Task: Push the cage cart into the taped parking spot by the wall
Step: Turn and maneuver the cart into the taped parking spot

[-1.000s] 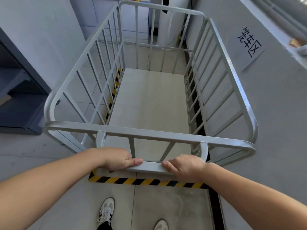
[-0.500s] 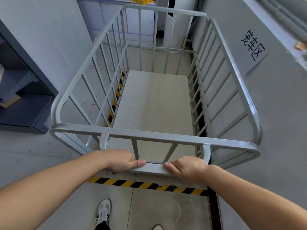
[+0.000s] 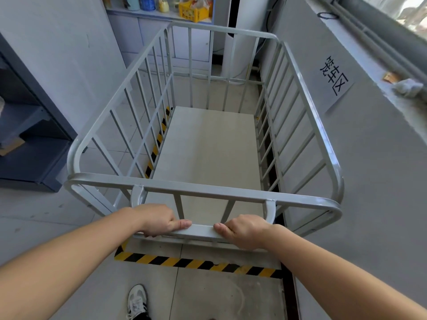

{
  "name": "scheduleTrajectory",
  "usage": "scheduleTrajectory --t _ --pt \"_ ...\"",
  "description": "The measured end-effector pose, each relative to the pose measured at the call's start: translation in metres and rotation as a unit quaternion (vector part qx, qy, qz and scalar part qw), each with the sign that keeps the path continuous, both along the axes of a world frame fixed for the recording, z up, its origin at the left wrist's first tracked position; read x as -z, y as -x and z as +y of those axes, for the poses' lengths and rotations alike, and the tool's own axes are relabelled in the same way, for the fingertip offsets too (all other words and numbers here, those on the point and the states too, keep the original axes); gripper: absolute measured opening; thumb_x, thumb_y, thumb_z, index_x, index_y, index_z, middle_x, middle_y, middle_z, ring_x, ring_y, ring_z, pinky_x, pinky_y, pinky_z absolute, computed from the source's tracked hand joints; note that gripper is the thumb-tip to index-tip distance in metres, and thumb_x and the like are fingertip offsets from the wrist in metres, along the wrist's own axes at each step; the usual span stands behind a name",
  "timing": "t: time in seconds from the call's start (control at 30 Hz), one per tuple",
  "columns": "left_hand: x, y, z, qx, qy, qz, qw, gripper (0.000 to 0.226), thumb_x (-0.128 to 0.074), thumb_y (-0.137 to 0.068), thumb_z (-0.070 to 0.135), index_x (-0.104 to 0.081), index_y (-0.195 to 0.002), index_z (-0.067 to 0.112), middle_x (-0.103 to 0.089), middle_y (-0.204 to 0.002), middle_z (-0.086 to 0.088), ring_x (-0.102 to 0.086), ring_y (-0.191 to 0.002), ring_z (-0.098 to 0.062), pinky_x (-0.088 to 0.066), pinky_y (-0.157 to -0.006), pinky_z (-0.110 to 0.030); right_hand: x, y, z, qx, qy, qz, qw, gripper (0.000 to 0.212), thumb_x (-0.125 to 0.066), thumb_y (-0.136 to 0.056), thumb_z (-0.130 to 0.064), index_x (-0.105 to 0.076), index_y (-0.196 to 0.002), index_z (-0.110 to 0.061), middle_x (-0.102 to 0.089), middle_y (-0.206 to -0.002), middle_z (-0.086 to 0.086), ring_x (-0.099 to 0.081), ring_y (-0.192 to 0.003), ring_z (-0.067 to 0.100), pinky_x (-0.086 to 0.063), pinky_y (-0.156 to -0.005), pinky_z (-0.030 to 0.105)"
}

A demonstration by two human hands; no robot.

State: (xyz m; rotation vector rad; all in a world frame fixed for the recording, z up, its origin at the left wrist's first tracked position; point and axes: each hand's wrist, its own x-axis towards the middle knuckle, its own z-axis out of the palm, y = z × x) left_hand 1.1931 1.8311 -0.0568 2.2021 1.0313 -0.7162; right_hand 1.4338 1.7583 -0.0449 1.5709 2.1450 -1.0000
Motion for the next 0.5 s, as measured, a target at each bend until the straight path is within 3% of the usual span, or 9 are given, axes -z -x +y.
scheduleTrajectory --t 0.1,0.33,0.5 --pt "-0.006 -0.003 -0.002 -0.005 -0.012 -0.001 1.000 0.074 -0.015 -0.079 0.078 -0.053 -0.069 0.015 -0.049 -0.065 -0.002 -0.045 -0.058 -0.016 -0.038 -0.061 -0.031 0.000 0.000 0.001 0.003 0.005 -0.010 1.000 0.073 -0.012 -0.090 -0.067 -0.062 -0.110 -0.017 -0.065 -0.091 0.008 -0.059 -0.083 0.023 -0.047 -0.073 0.037" --pt "-0.024 -0.018 0.000 0.000 -0.025 0.025 0.999 0.056 -0.029 -0.089 0.065 -0.059 -0.085 0.018 -0.057 -0.075 0.003 -0.051 -0.068 -0.011 -0.039 -0.065 -0.028 -0.007 0.006 0.001 0.031 -0.011 -0.064 0.997 0.071 -0.017 -0.089 -0.070 -0.063 -0.093 -0.015 -0.059 -0.076 0.002 -0.057 -0.073 0.019 -0.044 -0.064 0.034" --pt "-0.029 -0.019 0.017 0.003 -0.046 0.005 0.999 0.060 -0.031 -0.083 0.071 -0.064 -0.107 0.026 -0.065 -0.106 0.002 -0.058 -0.092 -0.014 -0.048 -0.086 -0.037 -0.021 0.004 0.013 0.061 -0.032 -0.100 0.993 0.057 -0.035 -0.088 -0.065 -0.062 -0.095 -0.016 -0.059 -0.080 -0.001 -0.057 -0.076 0.018 -0.046 -0.066 0.032"
